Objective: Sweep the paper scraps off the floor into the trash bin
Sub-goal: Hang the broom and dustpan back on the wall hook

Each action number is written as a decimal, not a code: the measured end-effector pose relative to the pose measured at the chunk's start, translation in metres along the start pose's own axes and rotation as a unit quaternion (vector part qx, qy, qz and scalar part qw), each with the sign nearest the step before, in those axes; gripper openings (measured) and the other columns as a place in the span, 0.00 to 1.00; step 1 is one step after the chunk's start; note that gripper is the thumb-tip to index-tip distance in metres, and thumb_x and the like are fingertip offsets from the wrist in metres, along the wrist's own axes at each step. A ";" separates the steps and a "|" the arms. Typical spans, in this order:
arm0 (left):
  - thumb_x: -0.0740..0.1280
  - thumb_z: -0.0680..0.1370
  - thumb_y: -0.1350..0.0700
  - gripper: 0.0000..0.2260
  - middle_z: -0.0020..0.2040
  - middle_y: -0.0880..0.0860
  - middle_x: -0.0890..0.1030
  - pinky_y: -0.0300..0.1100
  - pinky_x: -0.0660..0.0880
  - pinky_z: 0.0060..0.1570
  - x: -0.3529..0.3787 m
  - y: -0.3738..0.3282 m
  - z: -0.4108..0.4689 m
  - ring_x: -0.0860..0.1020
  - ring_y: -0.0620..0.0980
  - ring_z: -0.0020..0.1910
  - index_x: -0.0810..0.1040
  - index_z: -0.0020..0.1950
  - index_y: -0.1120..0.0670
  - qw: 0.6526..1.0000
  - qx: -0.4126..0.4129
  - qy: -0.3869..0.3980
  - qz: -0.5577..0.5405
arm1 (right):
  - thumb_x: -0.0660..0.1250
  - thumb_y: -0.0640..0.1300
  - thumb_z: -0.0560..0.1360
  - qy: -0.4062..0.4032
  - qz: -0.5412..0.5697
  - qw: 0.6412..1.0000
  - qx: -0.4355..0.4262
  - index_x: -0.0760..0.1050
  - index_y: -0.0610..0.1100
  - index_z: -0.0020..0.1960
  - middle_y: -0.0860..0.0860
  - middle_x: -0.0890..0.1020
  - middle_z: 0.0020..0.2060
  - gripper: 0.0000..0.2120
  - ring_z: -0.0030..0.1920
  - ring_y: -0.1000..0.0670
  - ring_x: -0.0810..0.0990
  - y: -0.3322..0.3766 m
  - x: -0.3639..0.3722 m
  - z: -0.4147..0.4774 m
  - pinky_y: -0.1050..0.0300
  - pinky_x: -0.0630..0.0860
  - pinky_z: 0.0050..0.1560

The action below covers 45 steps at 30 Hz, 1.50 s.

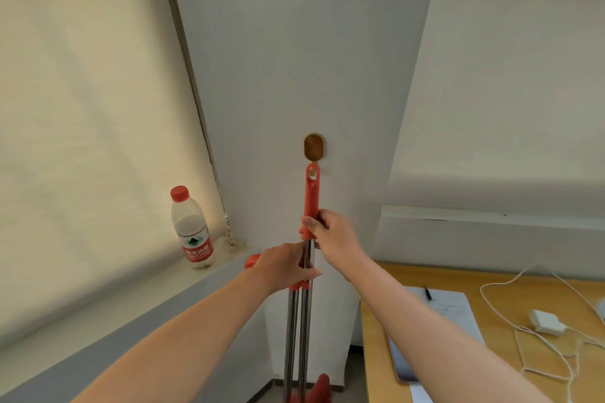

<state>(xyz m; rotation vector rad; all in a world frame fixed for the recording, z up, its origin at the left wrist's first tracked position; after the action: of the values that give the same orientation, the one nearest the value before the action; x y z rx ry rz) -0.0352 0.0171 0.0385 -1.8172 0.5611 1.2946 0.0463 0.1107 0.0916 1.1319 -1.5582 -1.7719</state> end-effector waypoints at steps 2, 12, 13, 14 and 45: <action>0.63 0.75 0.39 0.12 0.33 0.43 0.77 0.38 0.69 0.35 0.006 0.004 0.007 0.77 0.40 0.33 0.69 0.48 0.46 1.000 -0.016 -0.001 -0.016 | 0.61 0.48 0.80 -0.007 -0.005 1.000 0.007 0.76 0.46 0.51 0.46 0.84 0.46 0.07 0.47 0.50 0.82 -0.004 0.004 0.011 0.62 0.76 0.46; 0.65 0.73 0.47 0.09 0.37 0.49 0.84 0.41 0.78 0.39 0.007 0.017 0.046 0.83 0.47 0.35 0.75 0.45 0.51 0.998 -0.040 0.025 -0.050 | 0.59 0.45 0.81 -0.050 0.017 0.998 0.040 0.72 0.47 0.46 0.48 0.78 0.40 0.07 0.40 0.51 0.77 -0.016 0.021 0.048 0.50 0.77 0.54; 0.65 0.73 0.47 0.09 0.39 0.50 0.84 0.43 0.79 0.42 0.008 0.017 0.048 0.83 0.48 0.37 0.75 0.46 0.53 0.997 -0.040 0.031 -0.051 | 0.59 0.46 0.81 -0.052 0.012 0.997 0.046 0.72 0.46 0.47 0.48 0.78 0.39 0.07 0.40 0.51 0.77 -0.019 0.022 0.050 0.48 0.77 0.54; 0.65 0.74 0.48 0.10 0.39 0.51 0.84 0.44 0.80 0.44 0.010 0.017 0.049 0.83 0.48 0.38 0.76 0.46 0.53 0.997 -0.039 0.037 -0.054 | 0.58 0.47 0.81 -0.058 0.003 0.997 0.052 0.73 0.46 0.48 0.48 0.78 0.39 0.07 0.41 0.50 0.78 -0.023 0.023 0.051 0.47 0.78 0.55; 0.61 0.78 0.57 0.18 0.66 0.51 0.74 0.44 0.59 0.74 0.059 0.028 0.027 0.69 0.51 0.70 0.69 0.67 0.54 0.990 0.013 -0.125 0.068 | 0.51 0.55 0.82 0.017 -0.223 0.969 0.106 0.73 0.44 0.50 0.52 0.73 0.38 0.18 0.37 0.55 0.71 -0.040 0.017 -0.017 0.63 0.67 0.37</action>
<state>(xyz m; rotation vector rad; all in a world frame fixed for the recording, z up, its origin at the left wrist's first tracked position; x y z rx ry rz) -0.0493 0.0289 -0.0294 -1.5862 0.5669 1.5729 0.0573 0.0962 0.0484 1.7184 -1.5911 -1.8731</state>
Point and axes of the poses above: each hand's wrist, its own z-axis towards the middle knuckle, its own x-axis out of the palm, y = z × x, the point moved 1 cm from there along z, towards the middle knuckle
